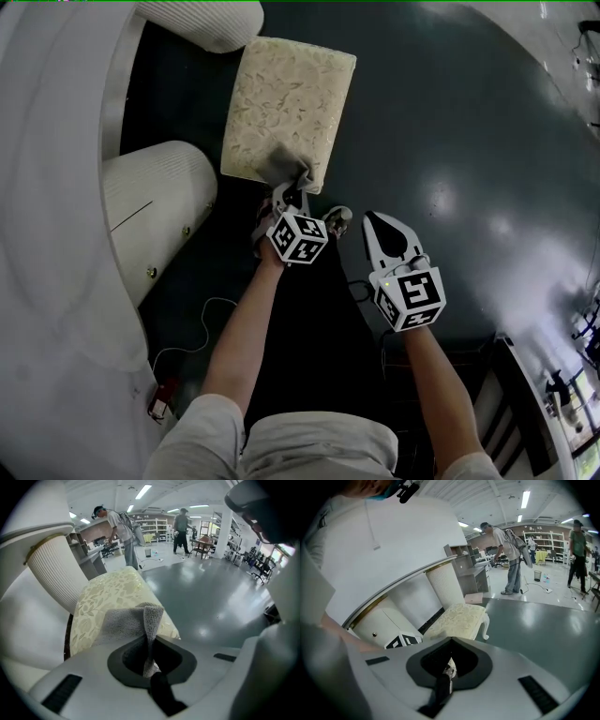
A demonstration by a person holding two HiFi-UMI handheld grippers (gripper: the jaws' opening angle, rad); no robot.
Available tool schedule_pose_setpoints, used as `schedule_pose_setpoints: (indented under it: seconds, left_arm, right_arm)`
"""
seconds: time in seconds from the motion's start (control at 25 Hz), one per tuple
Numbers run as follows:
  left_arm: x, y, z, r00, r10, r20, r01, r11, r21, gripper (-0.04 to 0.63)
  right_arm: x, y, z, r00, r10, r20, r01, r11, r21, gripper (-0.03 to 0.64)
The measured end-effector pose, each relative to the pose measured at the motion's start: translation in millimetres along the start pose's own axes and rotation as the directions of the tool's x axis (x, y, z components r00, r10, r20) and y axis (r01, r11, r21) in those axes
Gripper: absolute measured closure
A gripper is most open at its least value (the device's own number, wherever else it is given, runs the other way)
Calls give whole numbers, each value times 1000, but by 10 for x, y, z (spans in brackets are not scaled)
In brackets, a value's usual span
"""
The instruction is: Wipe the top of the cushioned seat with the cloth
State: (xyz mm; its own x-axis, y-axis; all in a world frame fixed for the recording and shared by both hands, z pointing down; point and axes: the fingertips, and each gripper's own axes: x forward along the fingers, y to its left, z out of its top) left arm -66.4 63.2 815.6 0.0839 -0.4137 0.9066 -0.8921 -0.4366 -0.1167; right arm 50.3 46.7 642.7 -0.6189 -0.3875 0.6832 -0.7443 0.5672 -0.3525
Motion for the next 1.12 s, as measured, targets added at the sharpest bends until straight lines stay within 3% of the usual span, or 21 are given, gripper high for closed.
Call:
schedule_pose_setpoints:
  seconds: [0.16,0.52,0.8,0.96,1.12]
  left_arm:
    - [30,-328,111,998,-64,7,64,996,60,568]
    - [-96,-671,366,989,-144,25,141,986,93,568]
    - [-737,-578,684,988,-139,74,135,989,57,568]
    - [-1274,-467,956,984,-127,125,131,991,-24,568]
    - [-1945,-352,1317,975,-97,202,118,989,-95,568]
  right_arm:
    - [-102,-102,-60,999,-31,16,30,999,33,607]
    - [-354,-242,-108,995,-87,54,83,993,80,607]
    - [-635,-70,141,991,-89,100,80,993,86,607]
    - [-840,31,399,983,-108,149,95,991,92,607]
    - [-1105,159,710,976,-111,187,109,994,24,607]
